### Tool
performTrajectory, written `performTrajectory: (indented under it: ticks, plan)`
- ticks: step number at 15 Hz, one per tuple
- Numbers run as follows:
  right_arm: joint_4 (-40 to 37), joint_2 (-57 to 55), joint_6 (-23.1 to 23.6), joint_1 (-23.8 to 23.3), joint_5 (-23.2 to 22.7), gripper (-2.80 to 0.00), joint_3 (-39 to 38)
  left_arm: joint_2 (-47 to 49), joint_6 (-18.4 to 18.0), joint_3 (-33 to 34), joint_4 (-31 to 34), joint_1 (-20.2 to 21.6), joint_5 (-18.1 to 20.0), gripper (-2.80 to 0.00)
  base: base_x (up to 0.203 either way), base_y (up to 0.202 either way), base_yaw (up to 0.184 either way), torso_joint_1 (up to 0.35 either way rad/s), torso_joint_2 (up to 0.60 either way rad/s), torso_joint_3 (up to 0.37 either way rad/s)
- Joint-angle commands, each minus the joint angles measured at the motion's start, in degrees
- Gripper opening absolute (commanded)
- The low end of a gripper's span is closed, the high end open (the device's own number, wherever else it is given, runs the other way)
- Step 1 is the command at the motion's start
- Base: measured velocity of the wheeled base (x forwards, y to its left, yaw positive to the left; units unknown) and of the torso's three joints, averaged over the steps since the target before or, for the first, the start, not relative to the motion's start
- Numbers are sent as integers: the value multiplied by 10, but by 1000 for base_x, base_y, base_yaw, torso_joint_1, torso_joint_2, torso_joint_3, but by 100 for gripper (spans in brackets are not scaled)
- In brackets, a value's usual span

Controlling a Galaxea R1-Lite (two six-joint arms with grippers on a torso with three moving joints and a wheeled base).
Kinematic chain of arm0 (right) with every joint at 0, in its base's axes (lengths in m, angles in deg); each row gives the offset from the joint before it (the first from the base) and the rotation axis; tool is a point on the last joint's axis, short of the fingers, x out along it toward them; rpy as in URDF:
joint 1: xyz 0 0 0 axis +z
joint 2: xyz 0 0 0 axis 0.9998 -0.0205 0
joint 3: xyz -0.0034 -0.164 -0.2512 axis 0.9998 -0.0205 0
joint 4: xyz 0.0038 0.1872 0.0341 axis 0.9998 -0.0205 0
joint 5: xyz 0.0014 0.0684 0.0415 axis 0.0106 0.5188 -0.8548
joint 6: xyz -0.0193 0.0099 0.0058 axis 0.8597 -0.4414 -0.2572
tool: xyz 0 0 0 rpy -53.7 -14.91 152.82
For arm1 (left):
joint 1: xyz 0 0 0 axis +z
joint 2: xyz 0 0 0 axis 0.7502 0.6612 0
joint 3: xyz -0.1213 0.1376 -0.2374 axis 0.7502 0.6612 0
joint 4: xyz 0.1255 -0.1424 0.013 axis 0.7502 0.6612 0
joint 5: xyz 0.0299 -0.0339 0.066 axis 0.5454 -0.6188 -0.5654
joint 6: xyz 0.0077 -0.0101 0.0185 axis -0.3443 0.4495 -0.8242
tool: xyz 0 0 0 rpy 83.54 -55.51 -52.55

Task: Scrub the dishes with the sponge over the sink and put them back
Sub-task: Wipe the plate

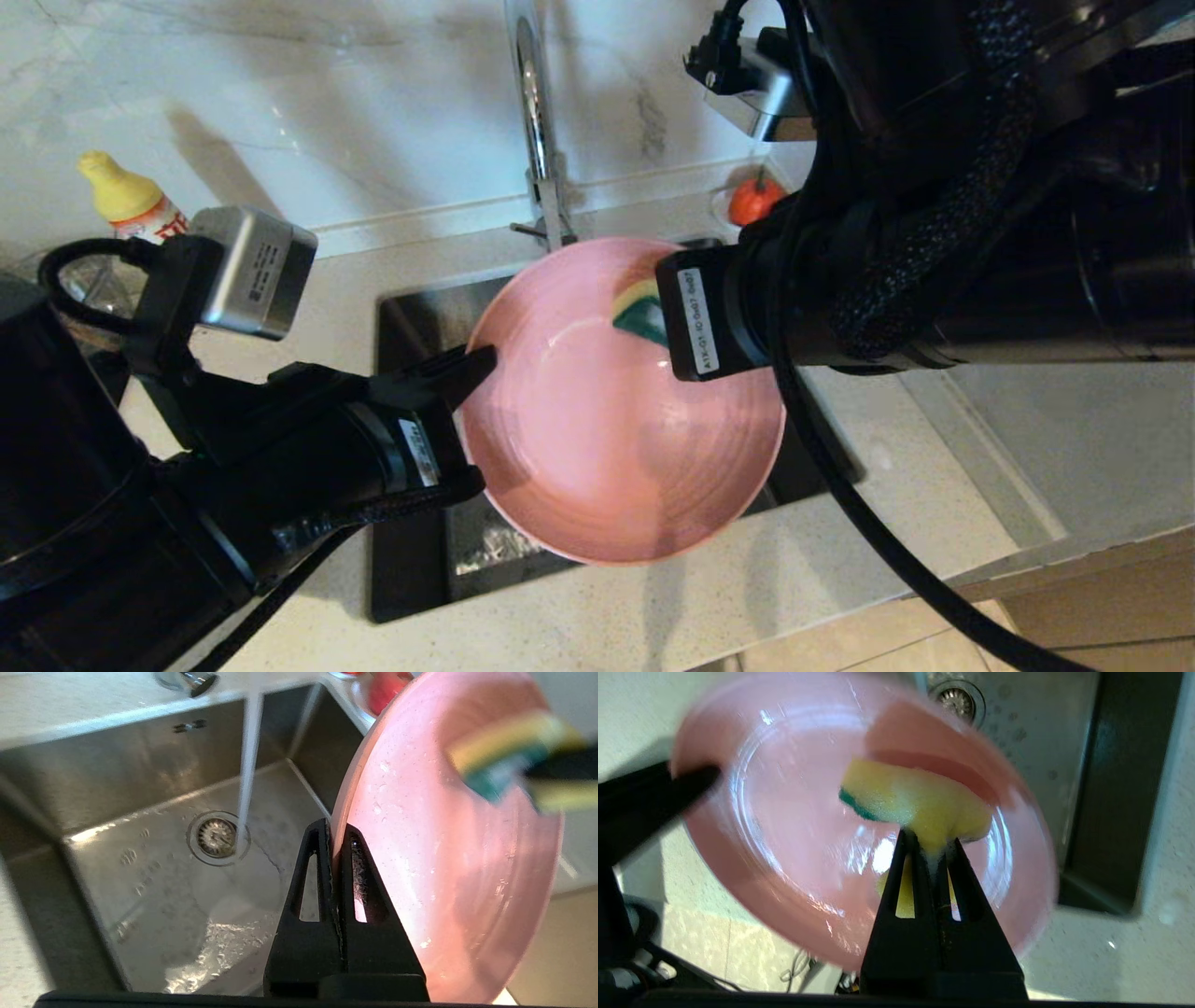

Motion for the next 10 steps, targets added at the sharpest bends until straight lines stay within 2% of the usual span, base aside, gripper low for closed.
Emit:
performTrajectory:
  ticks: [1, 6, 10]
  plan:
    - [3, -15, -1, 7, 0, -280, 1, 3, 2, 4, -5, -3, -2, -280, 0, 0, 0, 0, 0, 0]
    - [7, -43, -1, 59, -4, -280, 0, 5, 3, -3, -5, -3, -2, -280, 0, 0, 0, 0, 0, 0]
    - [-3, -52, -5, 75, -2, -280, -3, 12, 6, -23, -5, -2, -9, -280, 0, 0, 0, 0, 0, 0]
